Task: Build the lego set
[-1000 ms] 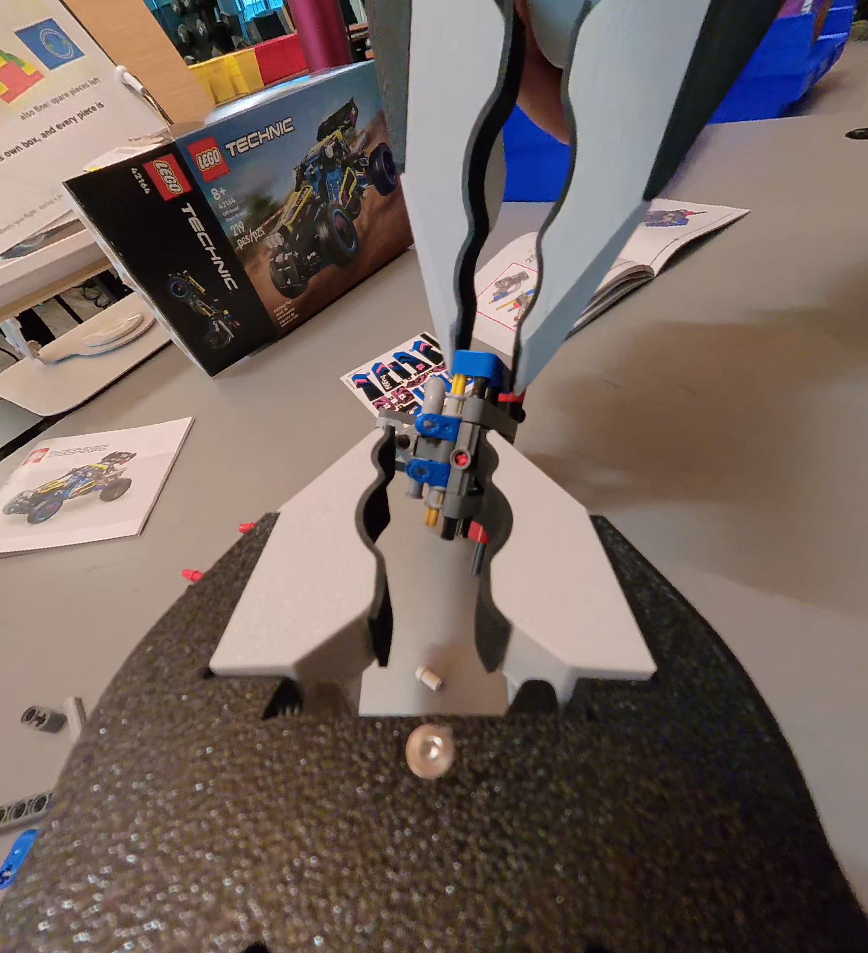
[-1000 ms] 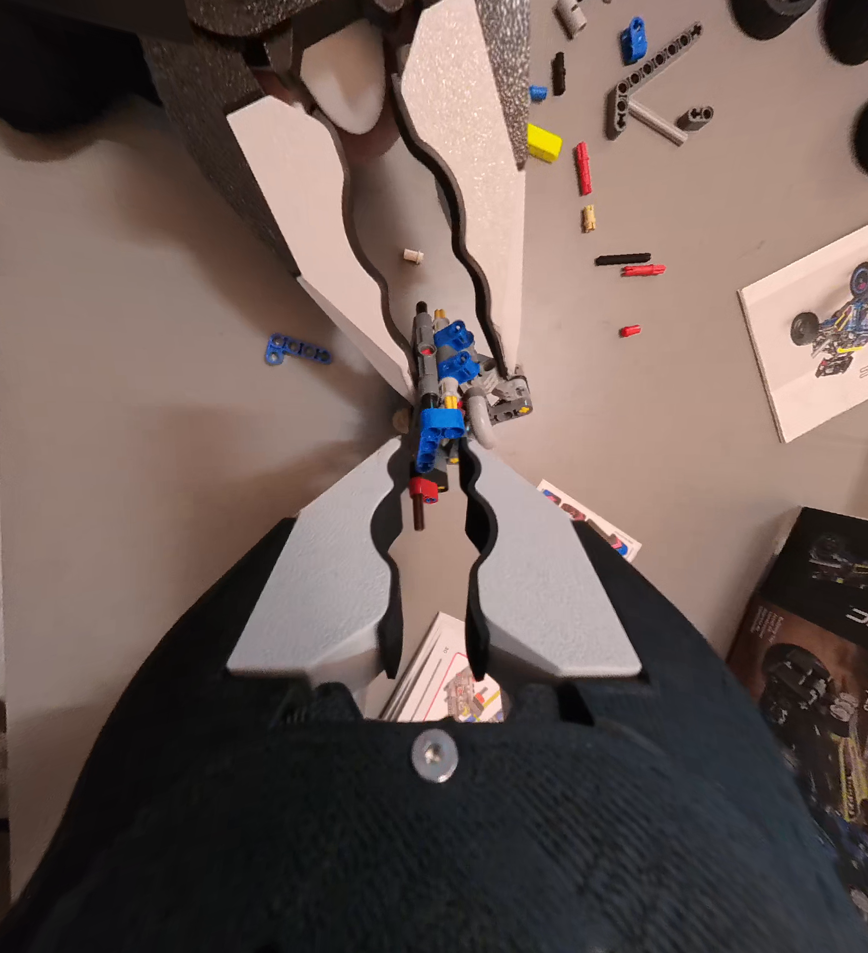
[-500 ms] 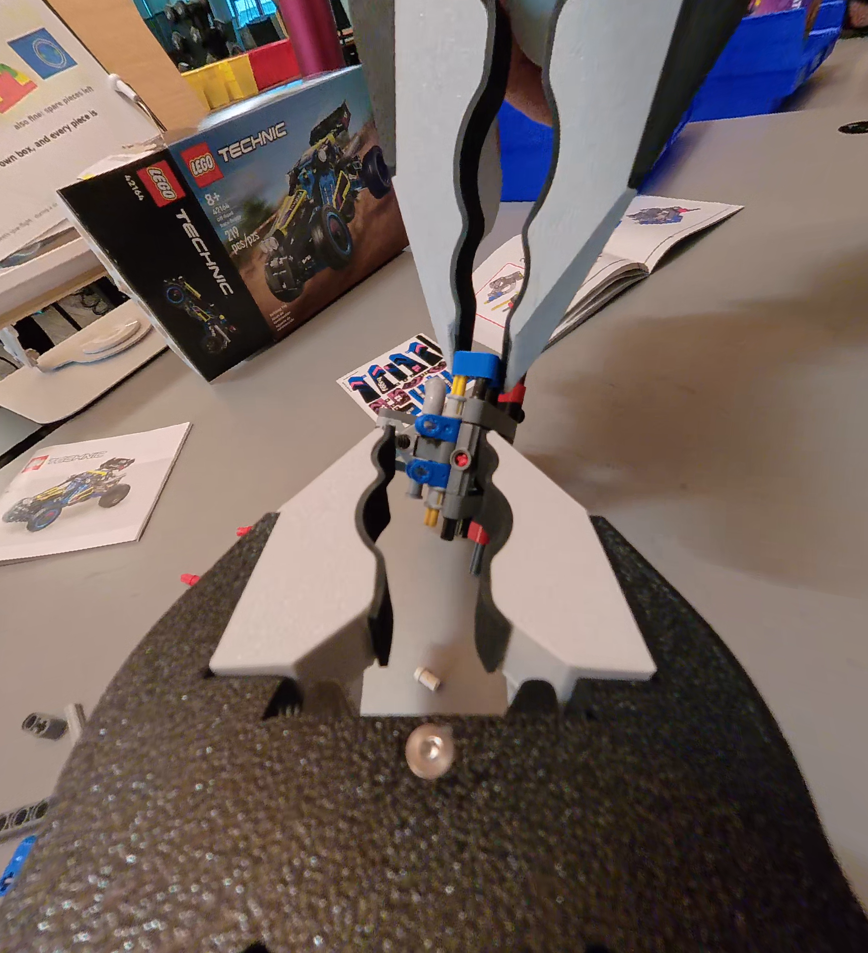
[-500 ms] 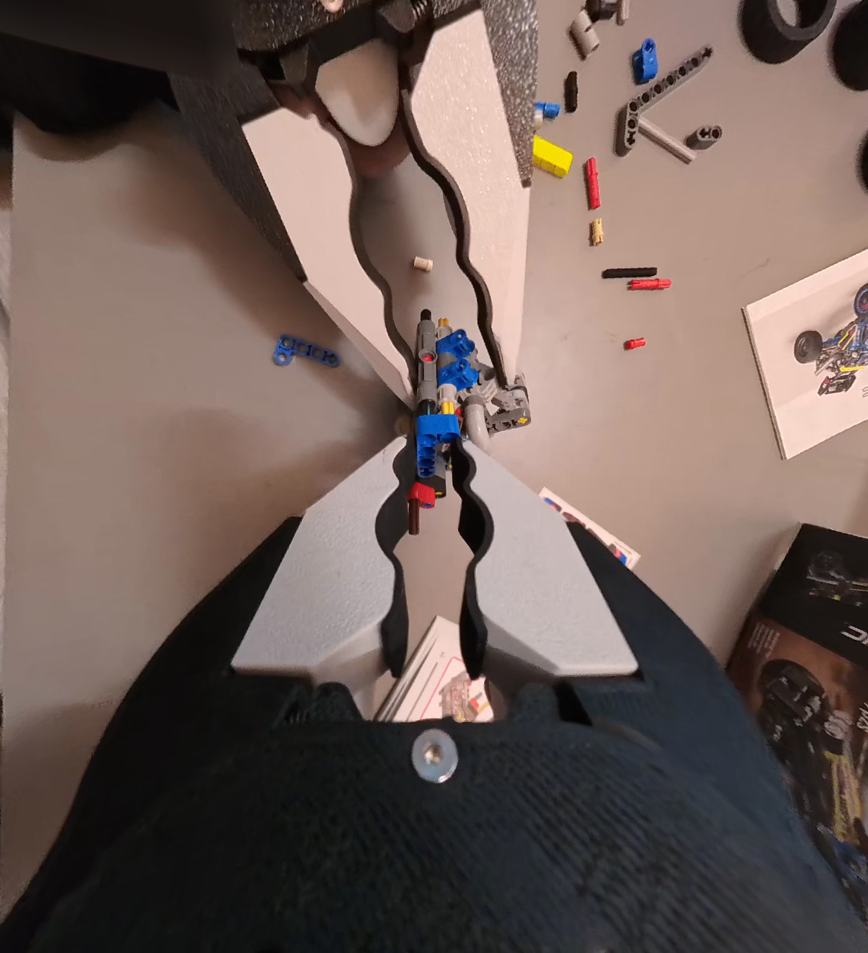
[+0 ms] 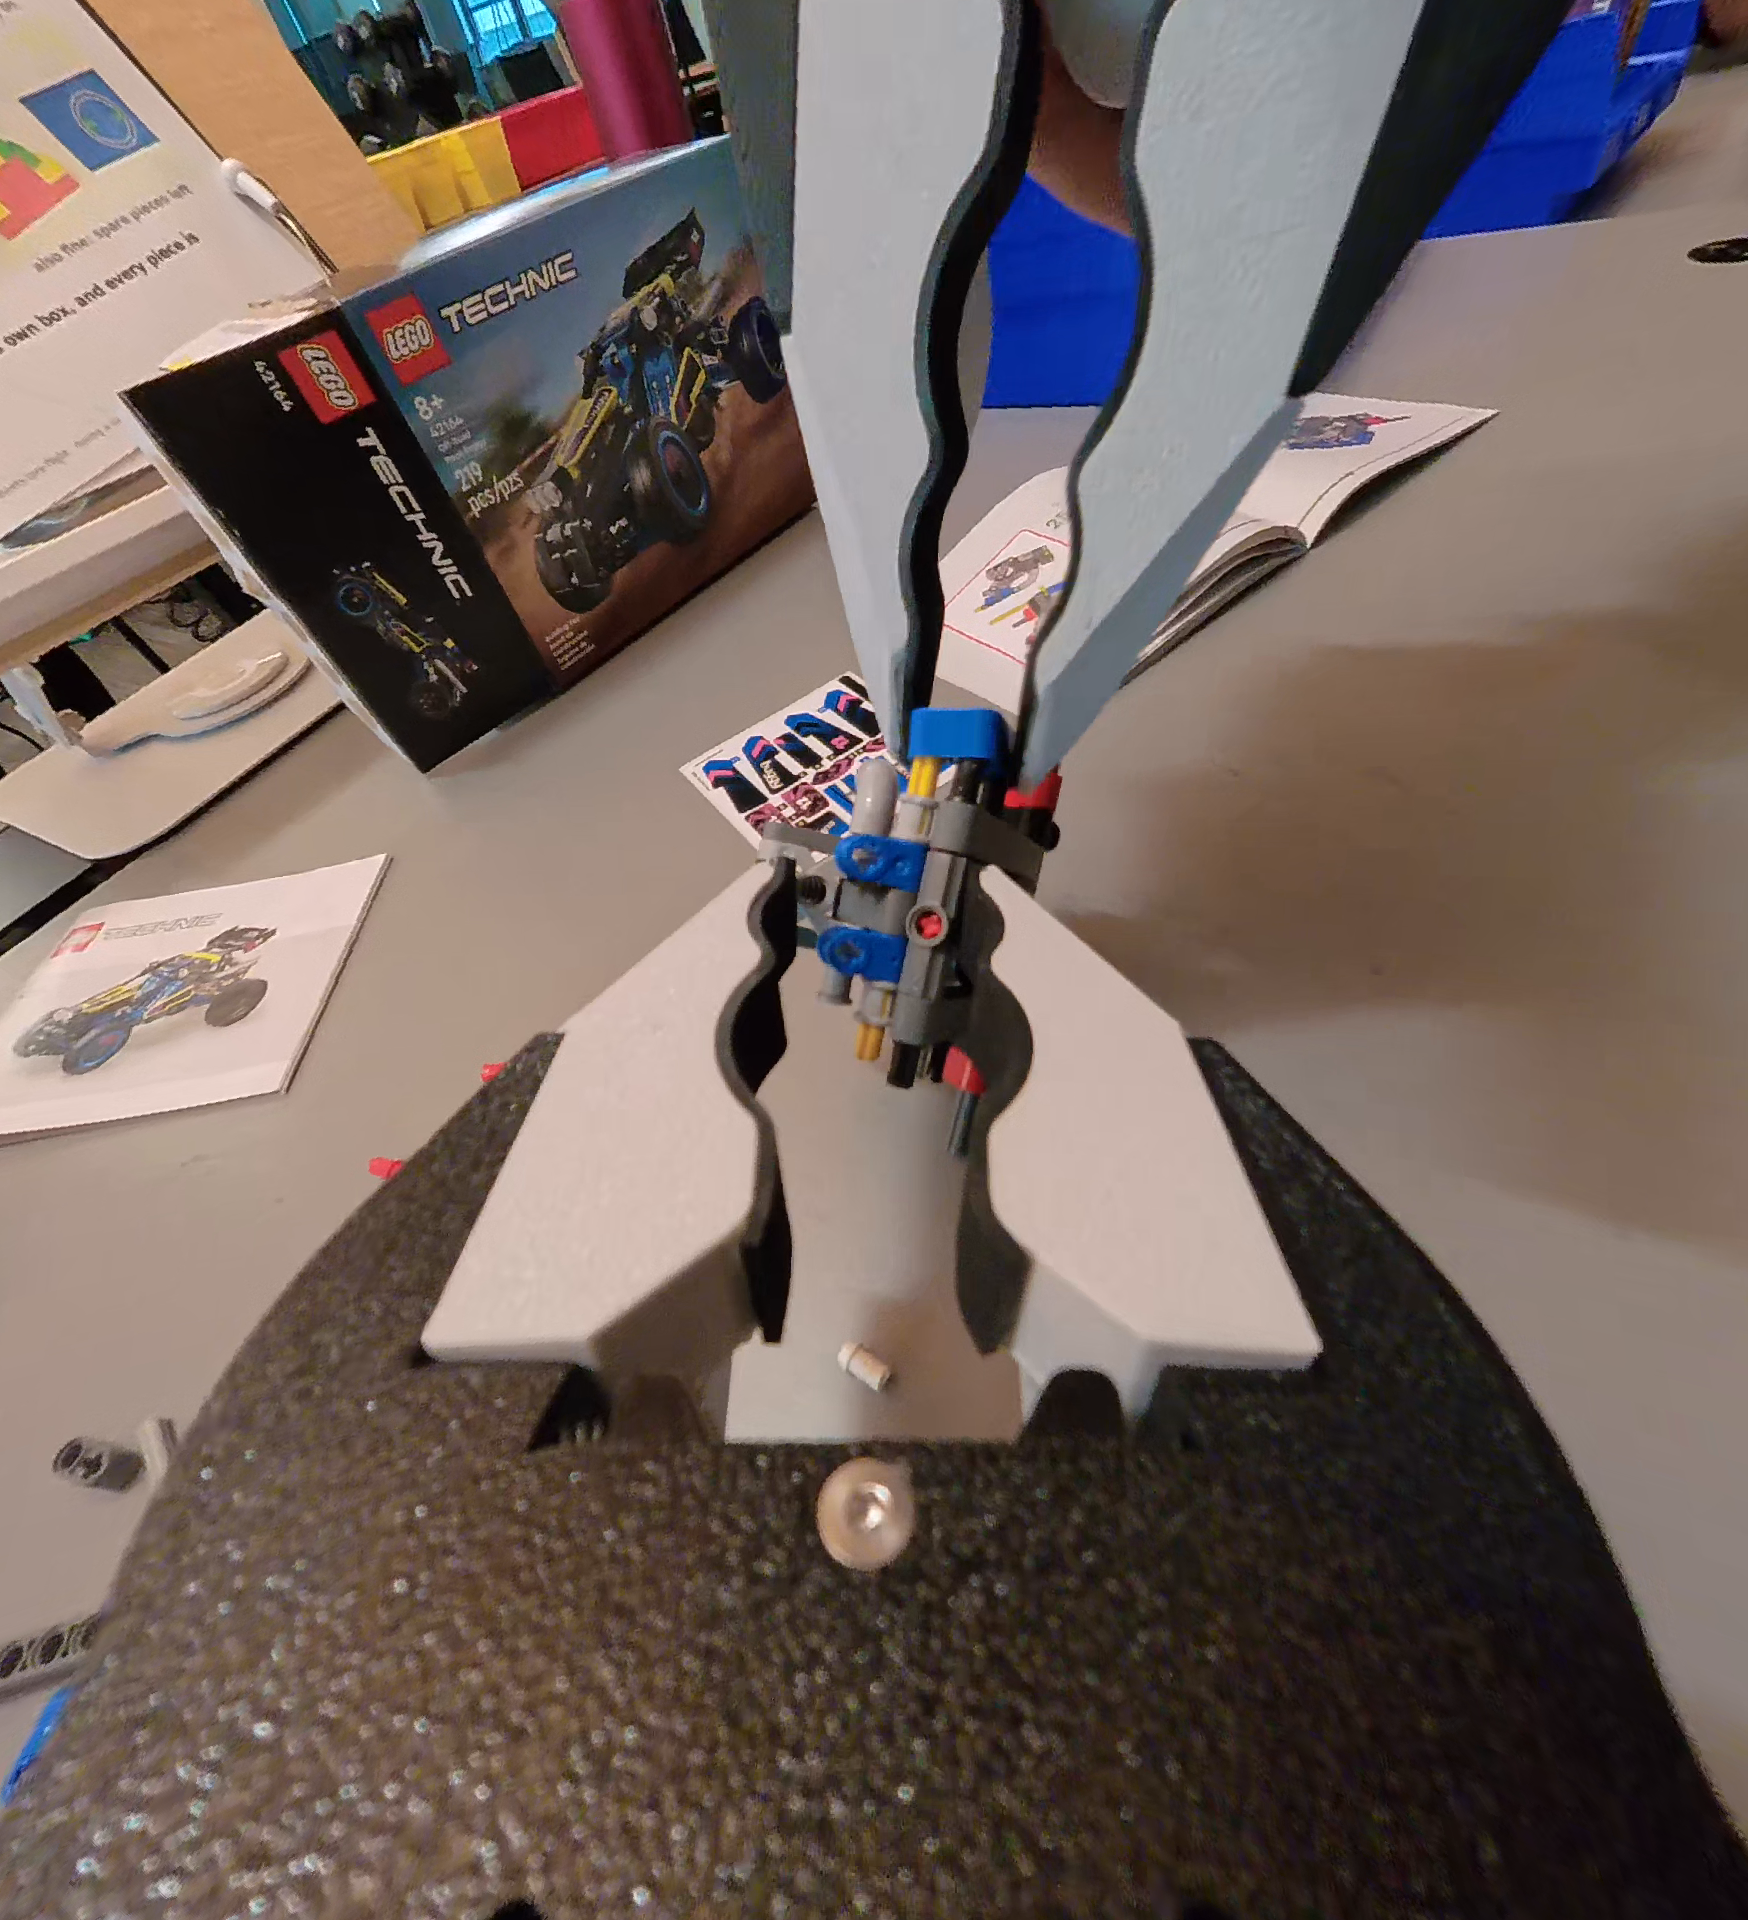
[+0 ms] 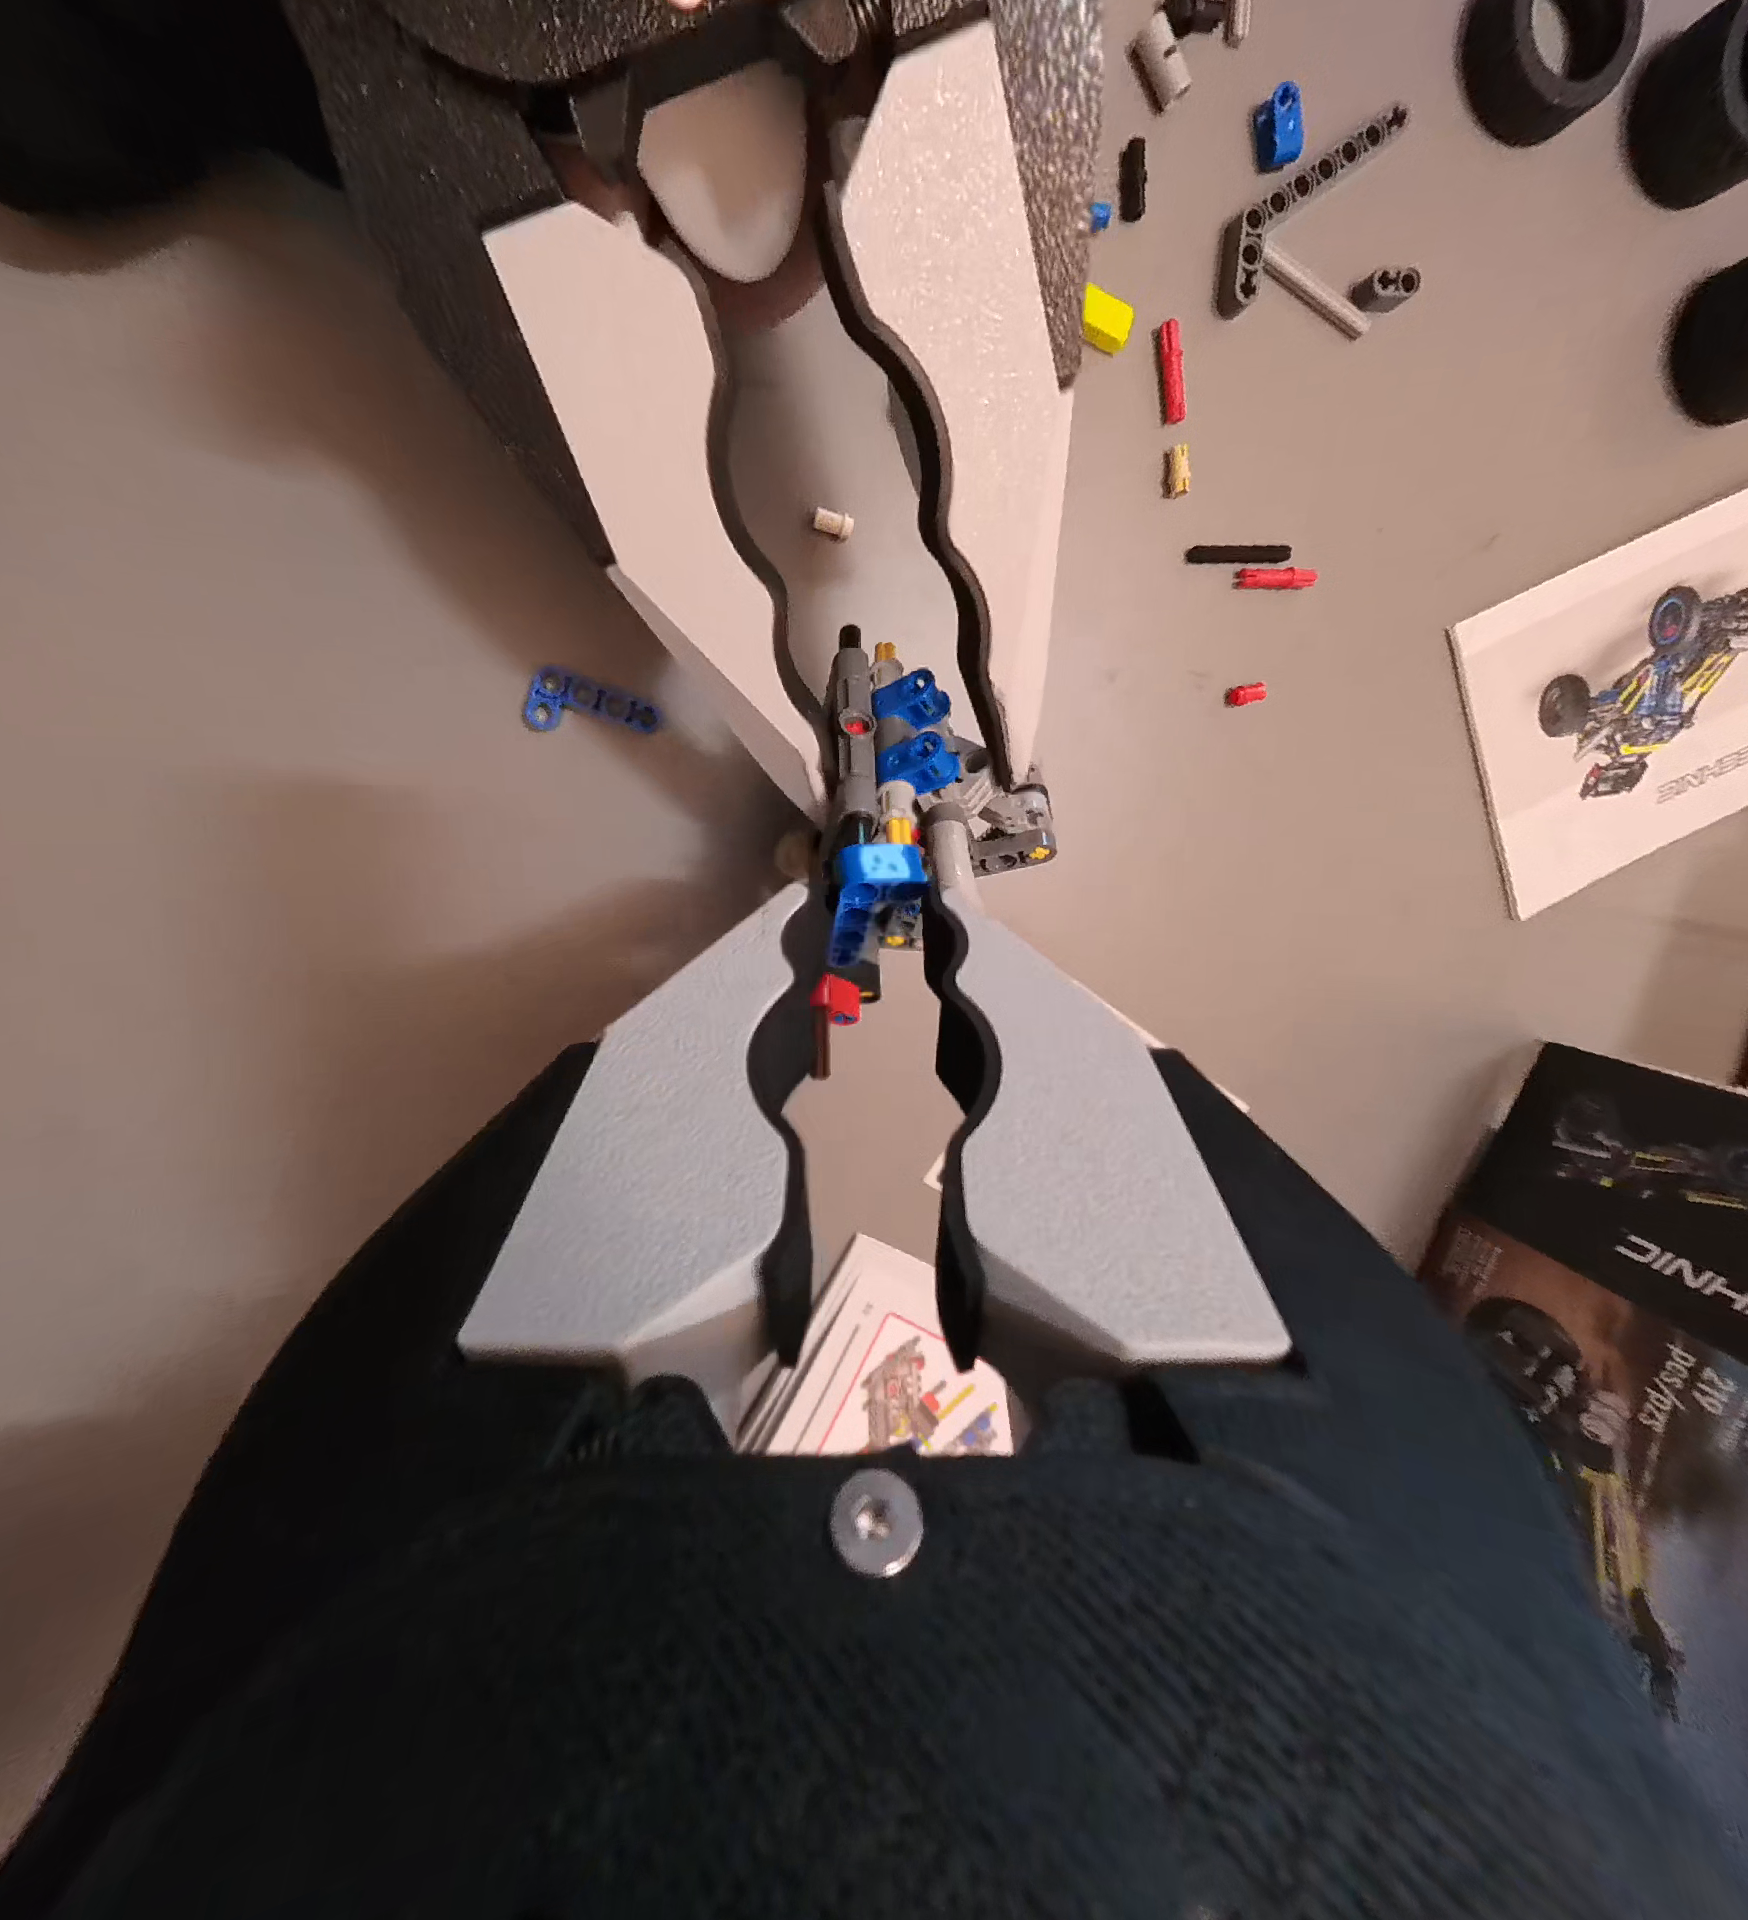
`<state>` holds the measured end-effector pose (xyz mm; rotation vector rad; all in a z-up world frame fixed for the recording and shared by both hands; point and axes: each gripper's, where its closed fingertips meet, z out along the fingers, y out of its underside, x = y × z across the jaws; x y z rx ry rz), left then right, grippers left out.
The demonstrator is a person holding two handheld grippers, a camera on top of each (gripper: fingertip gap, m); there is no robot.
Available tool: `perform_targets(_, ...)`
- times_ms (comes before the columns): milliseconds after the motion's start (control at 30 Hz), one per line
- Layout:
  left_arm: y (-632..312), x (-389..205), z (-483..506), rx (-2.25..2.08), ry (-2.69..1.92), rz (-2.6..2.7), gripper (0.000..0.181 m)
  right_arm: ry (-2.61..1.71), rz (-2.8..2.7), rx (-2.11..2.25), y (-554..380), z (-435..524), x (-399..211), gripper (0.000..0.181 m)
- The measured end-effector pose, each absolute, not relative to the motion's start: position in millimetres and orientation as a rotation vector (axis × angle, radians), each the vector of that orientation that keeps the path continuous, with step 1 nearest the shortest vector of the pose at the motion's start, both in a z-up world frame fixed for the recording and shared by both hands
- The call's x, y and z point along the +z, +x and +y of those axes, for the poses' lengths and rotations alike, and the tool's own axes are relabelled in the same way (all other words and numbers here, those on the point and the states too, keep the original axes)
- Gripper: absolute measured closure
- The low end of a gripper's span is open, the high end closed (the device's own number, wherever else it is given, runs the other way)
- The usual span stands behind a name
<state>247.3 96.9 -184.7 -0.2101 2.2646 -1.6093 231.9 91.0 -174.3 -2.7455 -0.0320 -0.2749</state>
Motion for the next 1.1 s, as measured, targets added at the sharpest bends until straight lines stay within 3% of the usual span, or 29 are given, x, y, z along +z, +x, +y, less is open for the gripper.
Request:
perform_targets(167,246.7,-184.8,96.2,-1.613,-0.206,2.269,0.153,-2.733,-0.049,-0.275,234.0,90.8,-170.8,0.159)
perform_targets(267,246.5,-184.8,96.1,-1.614,-0.204,2.269,0.153,-2.697,-0.023,-0.215,230.1,93.9,-168.3,0.167)
perform_targets(733,246.6,-184.8,96.0,-1.612,-0.207,2.269,0.153,-2.646,0.033,-0.228,230.5,93.5,-166.9,0.168)
perform_targets(1100,246.9,-184.9,96.2,-1.605,-0.212,2.265,0.153,-2.858,-0.095,-0.377,231.1,93.9,-168.7,0.167)
